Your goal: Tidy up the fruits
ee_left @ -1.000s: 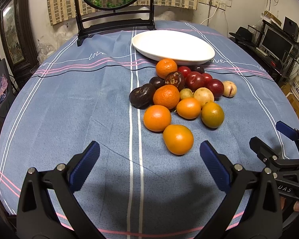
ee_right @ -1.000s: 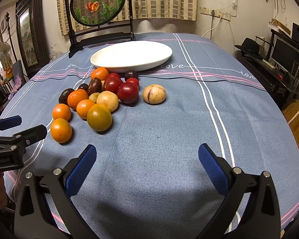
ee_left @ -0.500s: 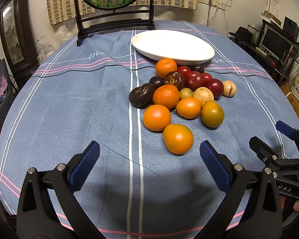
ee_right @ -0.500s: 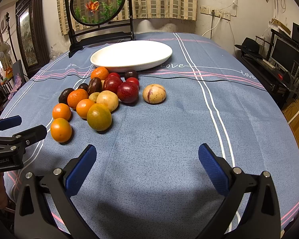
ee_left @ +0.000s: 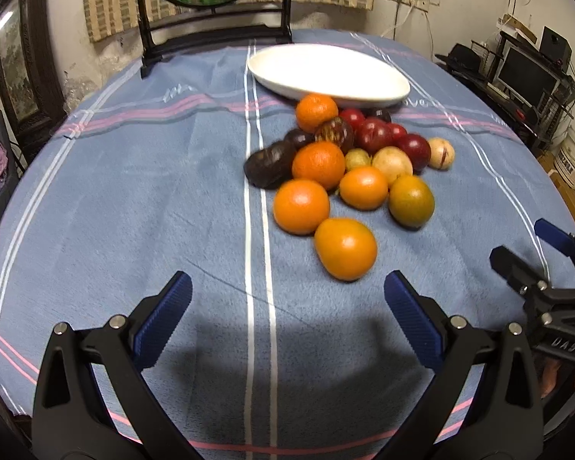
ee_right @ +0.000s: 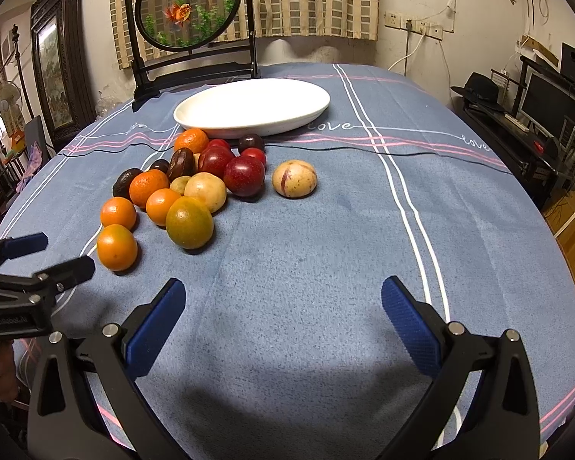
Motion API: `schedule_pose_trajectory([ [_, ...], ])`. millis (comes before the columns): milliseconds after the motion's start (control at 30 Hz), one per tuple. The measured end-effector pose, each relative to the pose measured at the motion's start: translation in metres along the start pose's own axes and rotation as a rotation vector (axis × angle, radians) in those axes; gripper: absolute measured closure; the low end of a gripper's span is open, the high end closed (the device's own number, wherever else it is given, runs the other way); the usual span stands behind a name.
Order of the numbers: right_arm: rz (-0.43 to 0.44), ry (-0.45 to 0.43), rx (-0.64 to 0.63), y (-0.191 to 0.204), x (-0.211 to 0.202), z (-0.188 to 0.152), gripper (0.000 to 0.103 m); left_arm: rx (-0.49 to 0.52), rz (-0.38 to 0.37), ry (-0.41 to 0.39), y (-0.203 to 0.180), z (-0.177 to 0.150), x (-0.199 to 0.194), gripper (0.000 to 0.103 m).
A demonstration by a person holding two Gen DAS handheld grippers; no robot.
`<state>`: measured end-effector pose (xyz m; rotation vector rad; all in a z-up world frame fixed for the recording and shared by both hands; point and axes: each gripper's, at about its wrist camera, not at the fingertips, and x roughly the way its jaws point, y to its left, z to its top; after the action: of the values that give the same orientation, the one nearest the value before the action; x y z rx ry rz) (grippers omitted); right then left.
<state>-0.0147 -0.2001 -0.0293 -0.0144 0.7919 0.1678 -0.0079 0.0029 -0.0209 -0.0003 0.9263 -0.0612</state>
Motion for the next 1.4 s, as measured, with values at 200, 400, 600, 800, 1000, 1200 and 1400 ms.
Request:
schedule_pose_trajectory([
  [200,0.019,-0.001,0.005,-0.005,0.000,-0.002,0.001,0.015,-0.040,0.027,-0.012,0.003,0.011,0.005],
  [400,0.026,-0.006,0.019,-0.016,-0.002,-0.002,0.001,0.028,-0.069,0.087,-0.030,0.013,0.032,0.020],
  [600,0.019,0.004,0.039,-0.026,0.000,-0.001,0.001,0.055,-0.036,0.069,-0.038,0.014,0.036,0.064],
  [800,0.077,0.038,-0.015,-0.007,0.008,0.010,0.001,0.020,-0.084,0.058,-0.019,0.013,0.027,0.064],
  [1000,0.117,0.114,-0.110,0.032,0.034,0.031,0.001,0.002,-0.085,0.031,-0.001,0.012,0.016,0.064],
  [1200,0.145,0.179,-0.169,0.057,0.062,0.047,0.045,-0.023,-0.101,0.044,0.012,0.010,0.021,0.064],
  [1400,0.191,0.155,-0.179,0.061,0.055,0.042,0.065,-0.036,-0.134,0.046,0.017,0.008,0.027,0.064],
])
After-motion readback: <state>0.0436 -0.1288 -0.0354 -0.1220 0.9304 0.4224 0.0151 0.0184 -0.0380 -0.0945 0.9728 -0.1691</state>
